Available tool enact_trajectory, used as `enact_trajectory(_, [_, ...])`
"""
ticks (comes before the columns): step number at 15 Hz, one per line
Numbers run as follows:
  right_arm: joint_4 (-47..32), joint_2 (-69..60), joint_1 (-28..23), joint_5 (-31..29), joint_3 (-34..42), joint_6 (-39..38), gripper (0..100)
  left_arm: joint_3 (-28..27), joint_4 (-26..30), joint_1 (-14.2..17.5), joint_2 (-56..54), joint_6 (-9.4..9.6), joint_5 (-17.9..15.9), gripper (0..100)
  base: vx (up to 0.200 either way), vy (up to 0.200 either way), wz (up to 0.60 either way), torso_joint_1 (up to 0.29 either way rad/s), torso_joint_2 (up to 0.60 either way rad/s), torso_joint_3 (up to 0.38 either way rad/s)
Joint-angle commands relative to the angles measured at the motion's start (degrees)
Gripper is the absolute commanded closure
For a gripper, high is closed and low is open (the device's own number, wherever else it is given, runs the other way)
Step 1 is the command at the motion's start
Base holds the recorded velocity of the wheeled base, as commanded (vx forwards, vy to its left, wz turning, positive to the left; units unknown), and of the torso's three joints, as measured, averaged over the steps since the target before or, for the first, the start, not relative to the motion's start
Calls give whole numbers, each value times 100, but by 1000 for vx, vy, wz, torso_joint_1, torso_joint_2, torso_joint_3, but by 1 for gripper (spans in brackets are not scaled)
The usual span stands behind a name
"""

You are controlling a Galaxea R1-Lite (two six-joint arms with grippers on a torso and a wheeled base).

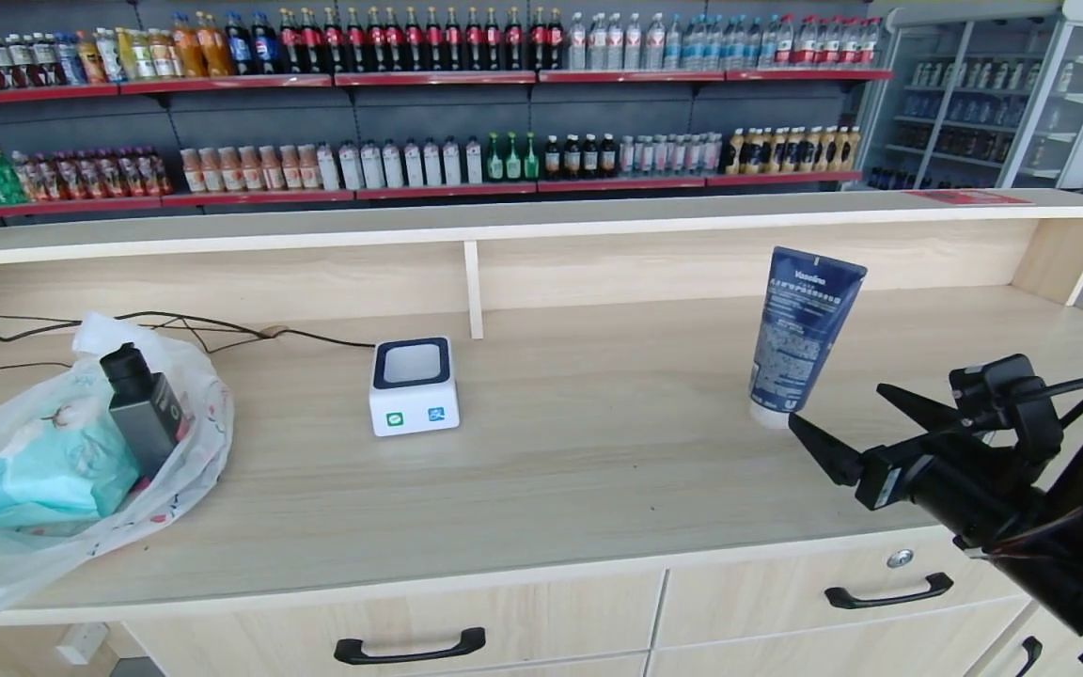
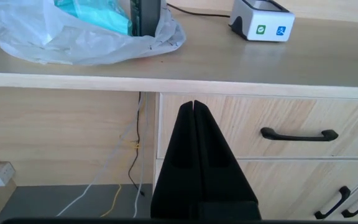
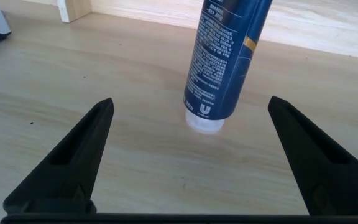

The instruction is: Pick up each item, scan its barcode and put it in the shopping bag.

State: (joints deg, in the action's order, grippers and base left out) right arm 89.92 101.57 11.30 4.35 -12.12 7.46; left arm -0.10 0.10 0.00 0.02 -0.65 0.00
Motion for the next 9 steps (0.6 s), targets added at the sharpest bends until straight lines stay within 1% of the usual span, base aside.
enact_trajectory(1, [8, 108, -58, 4, -71, 1, 0, 1, -1, 0, -2, 47, 0, 100, 0, 0, 0, 0, 0, 0])
enact_trajectory(2, [8, 240, -75, 4, -423, -8, 0, 1, -1, 0, -2, 47, 0, 100, 0, 0, 0, 0, 0, 0])
enact_trajectory(3, [8, 258, -75, 75, -476, -8, 0, 1, -1, 0, -2, 47, 0, 100, 0, 0, 0, 0, 0, 0])
enact_trajectory(5, [8, 275, -31, 786, -388, 1, 0, 1, -1, 0, -2, 47, 0, 100, 0, 0, 0, 0, 0, 0])
enact_trajectory(9, [8, 117, -75, 1024, -414, -887, 0, 1, -1, 0, -2, 47, 0, 100, 0, 0, 0, 0, 0, 0])
